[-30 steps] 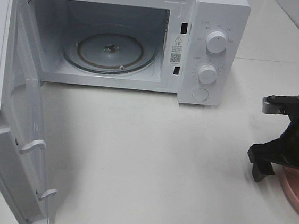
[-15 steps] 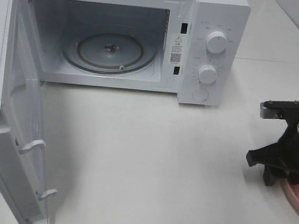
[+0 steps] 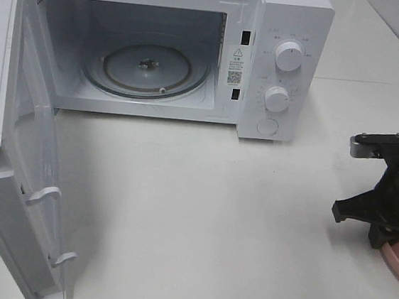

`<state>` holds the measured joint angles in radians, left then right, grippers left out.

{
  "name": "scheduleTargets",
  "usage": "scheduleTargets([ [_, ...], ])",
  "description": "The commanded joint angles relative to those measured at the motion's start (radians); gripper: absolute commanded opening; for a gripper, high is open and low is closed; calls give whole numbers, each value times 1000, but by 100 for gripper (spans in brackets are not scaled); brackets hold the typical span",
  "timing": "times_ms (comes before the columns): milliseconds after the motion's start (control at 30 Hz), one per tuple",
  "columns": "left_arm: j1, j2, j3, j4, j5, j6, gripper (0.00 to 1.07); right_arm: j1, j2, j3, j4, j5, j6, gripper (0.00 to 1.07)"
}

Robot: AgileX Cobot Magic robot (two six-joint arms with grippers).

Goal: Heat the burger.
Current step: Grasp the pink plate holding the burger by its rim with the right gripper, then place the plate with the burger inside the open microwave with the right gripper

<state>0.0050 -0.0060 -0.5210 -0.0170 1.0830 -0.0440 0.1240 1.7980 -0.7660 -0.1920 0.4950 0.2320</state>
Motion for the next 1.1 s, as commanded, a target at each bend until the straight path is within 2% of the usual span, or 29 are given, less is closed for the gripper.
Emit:
scheduleTargets([
  [33, -4, -15, 2, -6, -13, -4, 102, -4, -5, 3, -8, 11, 12, 0],
  [267, -4, -15, 2, -6, -13, -4, 102, 30, -35, 3, -117, 56, 118, 0],
  [467, -4, -15, 2, -6, -13, -4, 102, 96, -41, 3, -286, 140, 280, 0],
  [700, -4, -15, 2, -6, -13, -4, 102, 164, -41, 3, -389, 230, 376, 0],
  [1100, -4, -15, 2, -6, -13, -4, 102, 273, -79, 5, -414, 314, 398, 0],
])
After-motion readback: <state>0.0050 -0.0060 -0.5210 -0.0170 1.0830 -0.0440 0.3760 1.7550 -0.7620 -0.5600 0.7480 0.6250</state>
